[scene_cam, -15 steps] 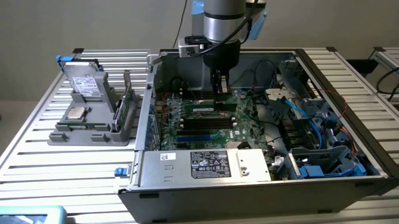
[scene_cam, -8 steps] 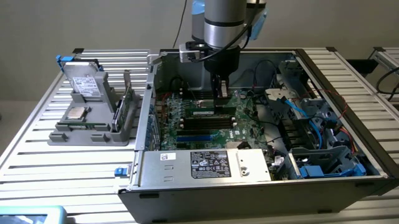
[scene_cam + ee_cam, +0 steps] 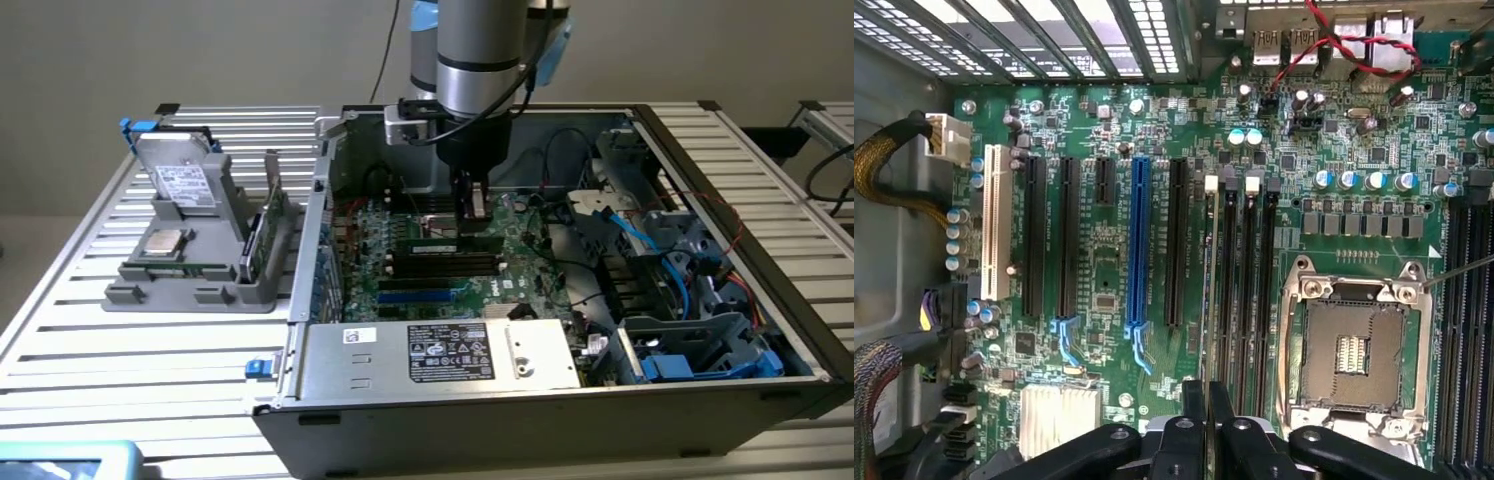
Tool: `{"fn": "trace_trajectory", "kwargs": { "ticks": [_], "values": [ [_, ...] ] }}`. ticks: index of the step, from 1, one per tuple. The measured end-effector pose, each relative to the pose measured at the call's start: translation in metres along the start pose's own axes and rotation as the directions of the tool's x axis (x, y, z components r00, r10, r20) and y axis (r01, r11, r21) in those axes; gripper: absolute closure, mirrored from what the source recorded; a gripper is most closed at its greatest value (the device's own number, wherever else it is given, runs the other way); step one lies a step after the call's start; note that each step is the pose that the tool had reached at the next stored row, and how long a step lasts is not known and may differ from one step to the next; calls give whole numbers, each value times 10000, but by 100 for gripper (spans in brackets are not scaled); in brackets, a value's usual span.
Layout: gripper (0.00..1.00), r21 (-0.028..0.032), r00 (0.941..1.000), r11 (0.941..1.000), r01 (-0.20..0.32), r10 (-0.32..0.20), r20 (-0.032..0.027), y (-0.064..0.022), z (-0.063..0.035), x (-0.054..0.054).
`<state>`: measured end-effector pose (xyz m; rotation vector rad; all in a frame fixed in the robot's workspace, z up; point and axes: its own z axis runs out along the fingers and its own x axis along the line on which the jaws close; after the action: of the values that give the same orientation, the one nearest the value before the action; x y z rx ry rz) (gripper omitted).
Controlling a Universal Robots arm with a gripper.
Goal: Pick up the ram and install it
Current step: 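Insert the ram into the slot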
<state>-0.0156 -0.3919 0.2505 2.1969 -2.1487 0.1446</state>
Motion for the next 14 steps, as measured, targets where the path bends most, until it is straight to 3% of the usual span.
{"fn": "trace_trajectory", "kwargs": {
  "ticks": [14],
  "values": [
    [86, 0, 10000, 10000, 1, -1, 12, 4, 62, -3]
  ]
}}
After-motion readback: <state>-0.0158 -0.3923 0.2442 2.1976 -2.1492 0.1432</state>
